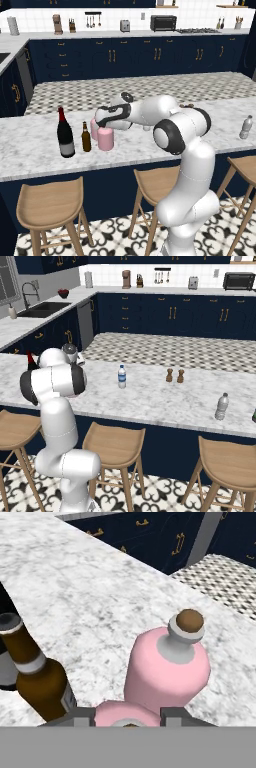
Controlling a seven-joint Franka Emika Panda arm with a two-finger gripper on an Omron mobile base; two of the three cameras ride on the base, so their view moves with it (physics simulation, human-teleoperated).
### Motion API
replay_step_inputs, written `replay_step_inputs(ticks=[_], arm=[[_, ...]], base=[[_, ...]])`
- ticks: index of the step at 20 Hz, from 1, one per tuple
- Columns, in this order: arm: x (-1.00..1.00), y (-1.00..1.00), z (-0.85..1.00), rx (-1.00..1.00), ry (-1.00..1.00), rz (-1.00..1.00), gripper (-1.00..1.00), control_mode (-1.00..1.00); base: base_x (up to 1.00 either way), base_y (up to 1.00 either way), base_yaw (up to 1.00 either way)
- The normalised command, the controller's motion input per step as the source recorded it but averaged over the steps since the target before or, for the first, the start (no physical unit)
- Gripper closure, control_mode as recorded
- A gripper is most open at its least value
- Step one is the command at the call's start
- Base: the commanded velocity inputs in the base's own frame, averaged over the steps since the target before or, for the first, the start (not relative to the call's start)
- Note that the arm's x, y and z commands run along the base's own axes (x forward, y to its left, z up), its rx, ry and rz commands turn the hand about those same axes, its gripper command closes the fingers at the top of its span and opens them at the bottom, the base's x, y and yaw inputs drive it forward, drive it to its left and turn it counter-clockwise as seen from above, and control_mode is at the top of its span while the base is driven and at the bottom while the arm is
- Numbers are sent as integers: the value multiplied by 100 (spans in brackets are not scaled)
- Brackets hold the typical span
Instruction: Move the plastic bottles in the middle to the plastics group, and the glass bottles in the middle to the glass group.
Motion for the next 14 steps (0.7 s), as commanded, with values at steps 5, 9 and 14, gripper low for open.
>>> replay_step_inputs(ticks=[5, 9, 14], arm=[[2, 0, 0, 0, 0, 0, -100, -100], [0, -1, 23, 0, -2, 0, -100, -100], [-12, -9, 94, 0, -4, 0, -100, -100]], base=[[0, 0, 0], [0, 0, 0], [0, 0, 0]])
